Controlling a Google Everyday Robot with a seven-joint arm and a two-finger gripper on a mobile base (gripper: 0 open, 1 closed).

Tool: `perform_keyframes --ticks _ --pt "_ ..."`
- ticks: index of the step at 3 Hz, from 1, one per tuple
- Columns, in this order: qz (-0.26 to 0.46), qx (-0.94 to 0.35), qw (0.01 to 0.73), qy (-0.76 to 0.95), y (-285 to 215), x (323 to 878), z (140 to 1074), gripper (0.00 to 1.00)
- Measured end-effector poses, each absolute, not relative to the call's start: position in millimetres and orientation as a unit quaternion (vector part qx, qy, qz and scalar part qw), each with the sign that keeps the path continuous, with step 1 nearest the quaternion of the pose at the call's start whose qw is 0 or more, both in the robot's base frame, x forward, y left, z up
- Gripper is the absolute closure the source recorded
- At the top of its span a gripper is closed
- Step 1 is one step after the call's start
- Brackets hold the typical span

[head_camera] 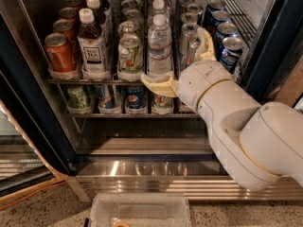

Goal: Pick water bottle from top shelf of fridge

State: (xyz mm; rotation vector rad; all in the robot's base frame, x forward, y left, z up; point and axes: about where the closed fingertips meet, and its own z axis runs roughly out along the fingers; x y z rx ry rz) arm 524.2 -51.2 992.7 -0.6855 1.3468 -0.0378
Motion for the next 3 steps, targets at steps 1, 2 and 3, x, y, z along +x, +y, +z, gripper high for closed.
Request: perform_keyframes --ticks 1,2,3 --pt "-0.015 -0.309 0.726 0.614 -51.2 521.7 991.7 0.33" --pt "-0.017 -0.304 0.721 0.623 -52.9 525.2 983.7 0.28" --pt "-0.022 -0.294 0.718 0.631 -55.6 538.2 977.0 0.26"
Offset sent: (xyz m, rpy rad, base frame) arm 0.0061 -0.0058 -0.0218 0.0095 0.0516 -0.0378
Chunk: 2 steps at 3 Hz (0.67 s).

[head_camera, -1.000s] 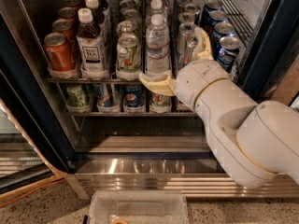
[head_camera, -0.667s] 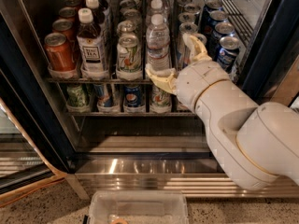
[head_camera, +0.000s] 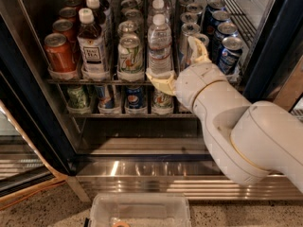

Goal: Pick water bottle from top shelf of fridge

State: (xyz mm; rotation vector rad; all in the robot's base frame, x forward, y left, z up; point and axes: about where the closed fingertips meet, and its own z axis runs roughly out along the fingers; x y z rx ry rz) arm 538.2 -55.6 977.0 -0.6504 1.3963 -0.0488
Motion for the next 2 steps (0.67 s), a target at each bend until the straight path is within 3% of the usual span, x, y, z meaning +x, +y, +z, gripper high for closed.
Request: perform_keyframes --ticks 2 --pt "-0.028 -0.269 0.719 0.641 -50.6 575.9 966.4 0.27"
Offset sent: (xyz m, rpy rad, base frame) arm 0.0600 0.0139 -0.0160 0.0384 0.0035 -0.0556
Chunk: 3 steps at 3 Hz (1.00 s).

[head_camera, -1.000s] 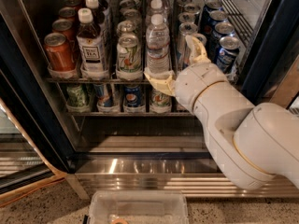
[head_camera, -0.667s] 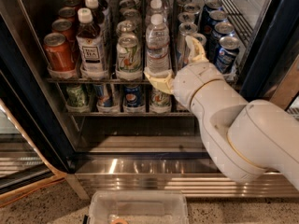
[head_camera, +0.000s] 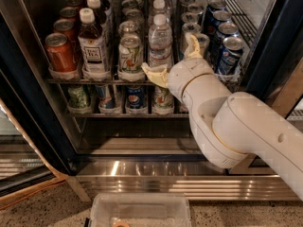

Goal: Pick water bottle from top shelf of fridge

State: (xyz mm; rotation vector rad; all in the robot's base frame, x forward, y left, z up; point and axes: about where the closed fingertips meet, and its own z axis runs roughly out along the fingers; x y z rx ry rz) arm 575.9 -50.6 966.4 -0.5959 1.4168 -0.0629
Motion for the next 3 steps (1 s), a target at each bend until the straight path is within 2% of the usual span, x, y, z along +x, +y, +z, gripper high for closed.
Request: perform_keyframes --ticks 1,3 --pt "-0.027 -0.269 0.718 0.641 -44.8 579.5 963.4 0.32" --pt "-0.033 -0.269 0.718 0.641 -43.8 563.2 964.6 0.32"
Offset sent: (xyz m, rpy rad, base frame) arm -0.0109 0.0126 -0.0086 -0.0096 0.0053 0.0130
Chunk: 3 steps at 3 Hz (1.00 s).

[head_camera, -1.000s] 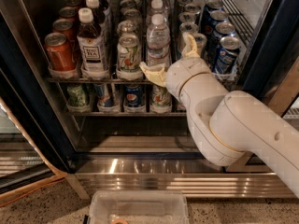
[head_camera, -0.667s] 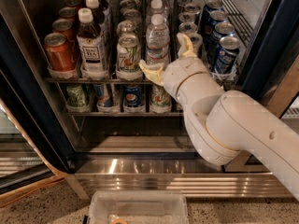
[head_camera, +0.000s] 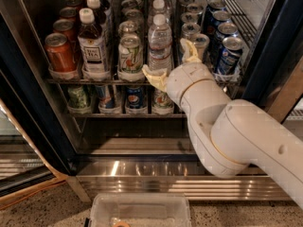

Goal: Pick water bottle from top shelf of fridge

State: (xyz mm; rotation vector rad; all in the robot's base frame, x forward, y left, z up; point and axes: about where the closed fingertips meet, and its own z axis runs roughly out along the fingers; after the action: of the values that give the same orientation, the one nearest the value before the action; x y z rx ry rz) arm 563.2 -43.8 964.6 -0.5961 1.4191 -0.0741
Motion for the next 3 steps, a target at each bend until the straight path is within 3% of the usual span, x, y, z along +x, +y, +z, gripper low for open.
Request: perform_keyframes --ticks 1,3 --pt "-0.059 -0.254 0.720 0.643 -51.6 532.1 966.5 0.31" --pt "-0.053 -0.265 0.721 0.638 -42.8 539.2 963.2 0.31"
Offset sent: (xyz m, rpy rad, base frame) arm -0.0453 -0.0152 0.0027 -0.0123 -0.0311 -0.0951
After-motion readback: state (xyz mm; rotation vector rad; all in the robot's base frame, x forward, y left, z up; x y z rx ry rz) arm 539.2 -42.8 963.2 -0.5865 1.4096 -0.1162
